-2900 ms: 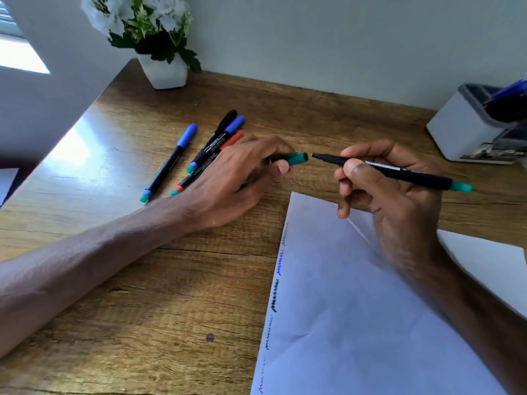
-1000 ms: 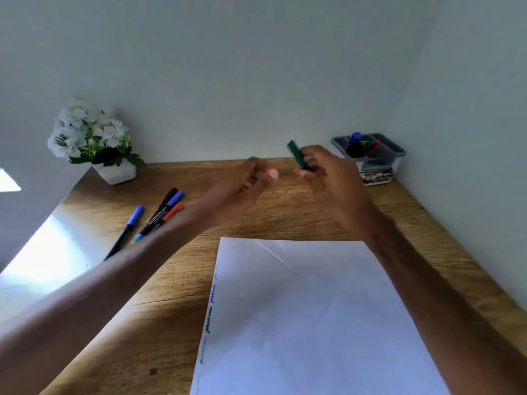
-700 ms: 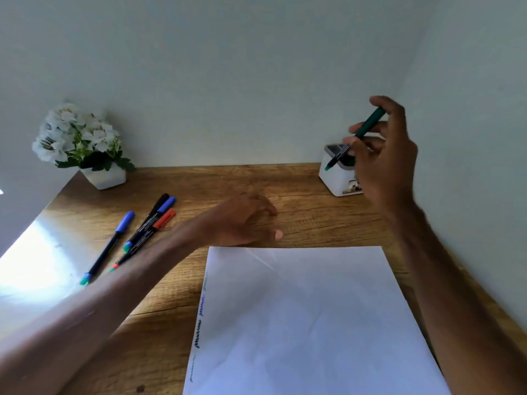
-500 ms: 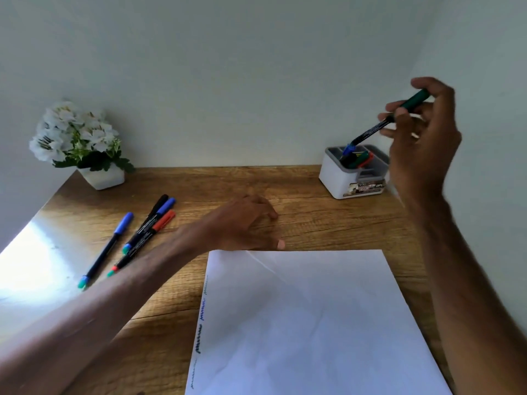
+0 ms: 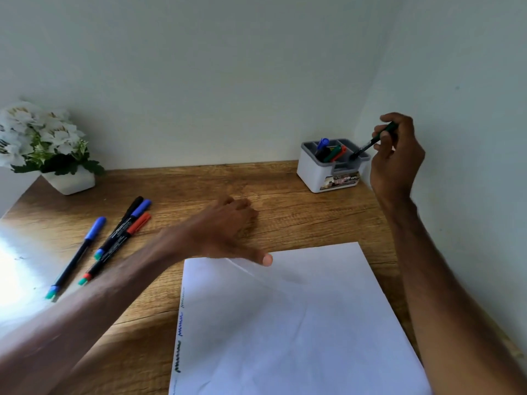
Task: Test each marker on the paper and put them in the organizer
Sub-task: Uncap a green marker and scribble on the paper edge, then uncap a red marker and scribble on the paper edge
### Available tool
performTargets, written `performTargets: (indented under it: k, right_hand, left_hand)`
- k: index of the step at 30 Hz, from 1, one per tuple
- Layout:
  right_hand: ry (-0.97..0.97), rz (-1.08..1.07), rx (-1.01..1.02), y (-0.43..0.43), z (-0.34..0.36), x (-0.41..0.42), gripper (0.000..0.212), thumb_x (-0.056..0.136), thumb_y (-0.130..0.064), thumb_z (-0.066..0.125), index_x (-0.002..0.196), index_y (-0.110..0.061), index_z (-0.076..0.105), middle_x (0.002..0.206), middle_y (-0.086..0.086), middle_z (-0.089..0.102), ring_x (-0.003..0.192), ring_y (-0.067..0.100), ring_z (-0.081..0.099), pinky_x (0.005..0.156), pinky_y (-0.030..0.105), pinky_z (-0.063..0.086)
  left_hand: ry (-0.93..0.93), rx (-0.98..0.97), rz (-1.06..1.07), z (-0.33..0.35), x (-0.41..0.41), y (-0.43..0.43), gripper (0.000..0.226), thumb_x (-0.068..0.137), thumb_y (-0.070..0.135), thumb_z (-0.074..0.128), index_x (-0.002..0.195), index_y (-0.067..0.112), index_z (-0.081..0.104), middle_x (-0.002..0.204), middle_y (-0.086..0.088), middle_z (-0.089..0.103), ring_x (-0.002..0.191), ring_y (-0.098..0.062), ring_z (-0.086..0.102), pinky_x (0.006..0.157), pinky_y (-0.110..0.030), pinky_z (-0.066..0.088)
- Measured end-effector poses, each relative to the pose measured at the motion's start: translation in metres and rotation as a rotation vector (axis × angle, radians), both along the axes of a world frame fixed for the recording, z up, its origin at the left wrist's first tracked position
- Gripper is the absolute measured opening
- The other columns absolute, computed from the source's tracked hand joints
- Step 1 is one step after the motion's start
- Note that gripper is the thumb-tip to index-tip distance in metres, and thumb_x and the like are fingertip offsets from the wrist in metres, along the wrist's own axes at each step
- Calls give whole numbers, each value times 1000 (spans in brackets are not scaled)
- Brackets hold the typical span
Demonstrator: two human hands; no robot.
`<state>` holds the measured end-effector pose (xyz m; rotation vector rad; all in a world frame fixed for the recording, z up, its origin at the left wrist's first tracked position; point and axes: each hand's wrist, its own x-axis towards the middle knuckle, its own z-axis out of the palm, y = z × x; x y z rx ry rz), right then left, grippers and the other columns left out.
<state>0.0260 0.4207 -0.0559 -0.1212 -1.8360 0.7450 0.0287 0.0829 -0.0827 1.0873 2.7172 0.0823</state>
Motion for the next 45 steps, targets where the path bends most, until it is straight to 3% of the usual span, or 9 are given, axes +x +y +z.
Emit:
performTargets:
  k: [4,8,11,16,19,27,34,39,45]
  right_hand:
    - [-74,31,28,-4,-3,0,24,107,-8,53,129,-6,63,111,12,74,107,18,72,93,10,53]
    - [62,22,22,-9,2,4,26,108,-15,51,128,-5,63,116,11,74,110,20,72,93,35,61]
    - [129,-10,33,-5,6,1,24,108,-16,50,124,-5,64,114,9,73,107,19,71,89,39,62]
    - [-151,-21,79,4,-14,-6,25,108,-7,48,126,-3,64,117,14,74,111,25,71,89,-3,43]
    - [-273,-34,80,10,-22,-9,29,108,-5,45,131,-2,64,123,18,72,114,29,70,79,-10,36]
    - [-304,-81,67,2,-18,-5,51,98,1,65,147,-10,54,141,12,64,130,27,62,112,37,49]
    - [-129,-42,149,-34,-9,6,39,96,-3,68,134,-7,62,135,10,65,130,23,59,103,-3,30]
    - [42,99,361,-83,-5,14,23,95,-4,69,117,-4,72,115,13,72,110,28,68,91,34,59]
    - [80,313,577,-140,-15,17,13,87,6,73,97,-1,77,96,10,77,95,26,69,81,43,57]
  left_hand:
    - [23,-22,-7,-2,1,3,120,67,90,60,161,23,27,168,1,25,151,-24,20,119,-42,31]
    - [22,26,-4,-5,-2,1,116,69,88,62,161,24,30,169,2,23,153,-22,17,121,-41,29]
    - [42,49,0,-9,-4,1,113,69,89,61,158,25,33,166,3,29,150,-21,22,120,-40,32]
    - [71,61,11,-12,-5,3,111,69,90,58,155,25,35,163,3,33,146,-20,26,116,-39,36]
    - [67,64,15,-13,-6,3,111,68,92,57,154,25,36,162,4,34,145,-20,27,116,-39,37]
    - [63,79,19,-12,-5,3,112,67,92,56,154,24,38,161,4,35,145,-20,27,116,-40,37]
    - [79,144,24,-20,-11,2,109,65,94,57,149,26,43,157,4,39,142,-18,29,114,-38,36]
    - [91,224,31,-24,-14,0,102,67,92,59,144,27,46,152,5,43,141,-17,31,112,-36,36]
    - [91,317,41,-18,-8,-8,80,80,82,59,135,23,53,139,3,56,133,-18,44,103,-34,41]
